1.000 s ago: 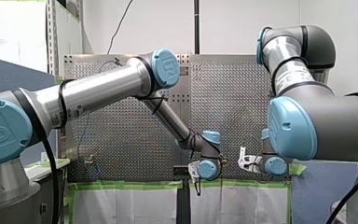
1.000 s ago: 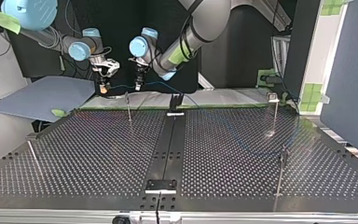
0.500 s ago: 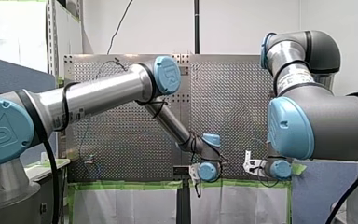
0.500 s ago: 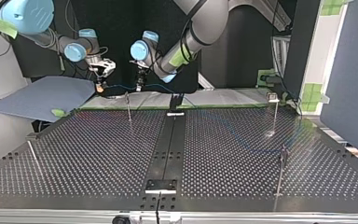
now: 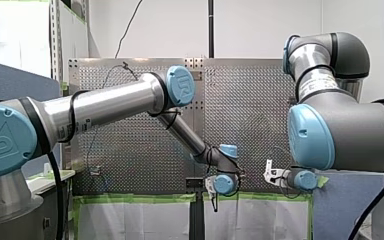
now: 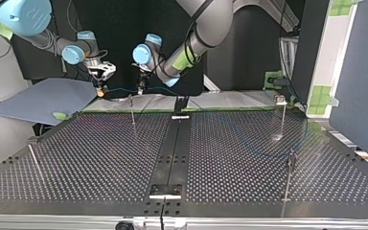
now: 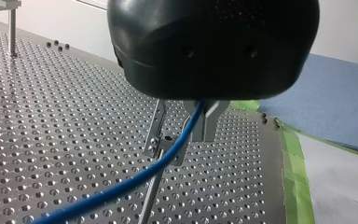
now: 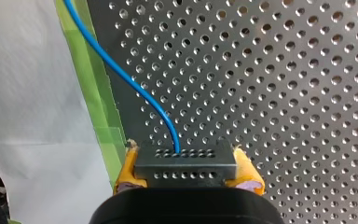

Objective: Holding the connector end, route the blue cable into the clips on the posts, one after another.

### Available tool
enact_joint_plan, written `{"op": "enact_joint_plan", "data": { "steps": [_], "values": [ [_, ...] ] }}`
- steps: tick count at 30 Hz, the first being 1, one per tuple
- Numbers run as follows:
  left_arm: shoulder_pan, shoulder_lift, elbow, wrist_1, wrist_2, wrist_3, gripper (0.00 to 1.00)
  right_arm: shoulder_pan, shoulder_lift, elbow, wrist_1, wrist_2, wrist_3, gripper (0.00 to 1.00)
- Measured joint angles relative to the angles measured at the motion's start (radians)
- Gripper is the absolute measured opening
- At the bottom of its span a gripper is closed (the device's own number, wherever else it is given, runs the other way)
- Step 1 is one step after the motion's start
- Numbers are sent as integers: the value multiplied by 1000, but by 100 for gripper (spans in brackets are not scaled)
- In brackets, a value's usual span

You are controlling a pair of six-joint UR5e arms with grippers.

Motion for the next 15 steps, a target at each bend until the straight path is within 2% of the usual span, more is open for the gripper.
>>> {"op": "enact_joint_plan", "data": {
  "steps": [6, 15],
  "values": [
    [3, 1, 0, -1, 6, 0, 1, -13, 0, -6, -4, -22, 5, 0],
    [15, 1, 1, 0, 27, -1, 1, -21, 0, -32, 12, -36, 7, 0]
  ]
}}
